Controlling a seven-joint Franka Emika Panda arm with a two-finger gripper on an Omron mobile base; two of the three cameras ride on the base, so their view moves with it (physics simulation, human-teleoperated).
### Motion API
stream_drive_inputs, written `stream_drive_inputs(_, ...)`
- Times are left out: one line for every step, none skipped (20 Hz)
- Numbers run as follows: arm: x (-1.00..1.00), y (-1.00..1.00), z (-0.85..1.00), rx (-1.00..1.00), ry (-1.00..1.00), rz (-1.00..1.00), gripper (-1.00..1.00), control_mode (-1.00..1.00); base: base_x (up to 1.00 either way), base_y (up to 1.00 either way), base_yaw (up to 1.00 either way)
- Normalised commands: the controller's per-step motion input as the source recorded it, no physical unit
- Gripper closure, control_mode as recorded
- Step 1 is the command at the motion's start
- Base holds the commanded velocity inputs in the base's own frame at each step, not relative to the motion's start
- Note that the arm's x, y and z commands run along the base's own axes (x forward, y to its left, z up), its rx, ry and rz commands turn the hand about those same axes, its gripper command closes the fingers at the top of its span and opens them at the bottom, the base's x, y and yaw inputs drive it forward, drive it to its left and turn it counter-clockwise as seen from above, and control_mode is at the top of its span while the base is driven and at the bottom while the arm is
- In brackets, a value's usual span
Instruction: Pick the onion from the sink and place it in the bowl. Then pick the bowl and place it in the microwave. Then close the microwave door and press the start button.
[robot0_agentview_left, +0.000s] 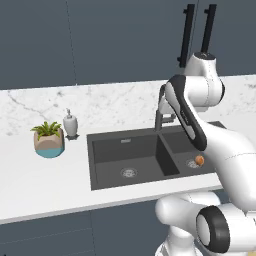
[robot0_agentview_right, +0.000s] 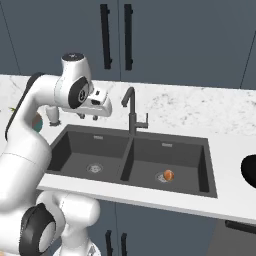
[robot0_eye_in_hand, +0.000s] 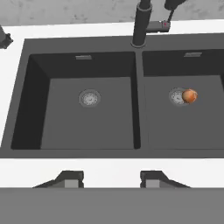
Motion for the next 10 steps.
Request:
stream_drive_inputs(-0.06,0.0,0.0,0.0,-0.02,0.0,-1.0,-1.0,0.0,0.0,0.0)
stream_drive_inputs(-0.29,0.0,0.0,0.0,-0.05,0.0,-1.0,-1.0,0.0,0.0,0.0)
stream_drive_inputs(-0.56,0.0,0.0,0.0,-0.02,0.0,-1.0,-1.0,0.0,0.0,0.0)
stream_drive_inputs(-0.68,0.0,-0.15,0.0,0.01,0.0,-1.0,-1.0,0.0,0.0,0.0)
stream_drive_inputs(-0.86,0.0,-0.27,0.0,0.06,0.0,-1.0,-1.0,0.0,0.0,0.0)
stream_drive_inputs(-0.8,0.0,-0.34,-0.02,0.12,0.0,-1.0,-1.0,0.0,0.0,0.0)
stream_drive_inputs(-0.69,-0.04,-0.31,0.0,0.17,0.0,-1.0,-1.0,0.0,0.0,0.0)
stream_drive_inputs(-0.46,-0.12,-0.44,0.0,0.15,0.0,-1.0,-1.0,0.0,0.0,0.0)
stream_drive_inputs(-0.39,-0.41,-0.41,0.0,0.14,0.0,-1.0,-1.0,0.0,0.0,0.0)
stream_drive_inputs(-0.16,-0.61,-0.48,0.0,0.17,0.0,-1.0,-1.0,0.0,0.0,0.0)
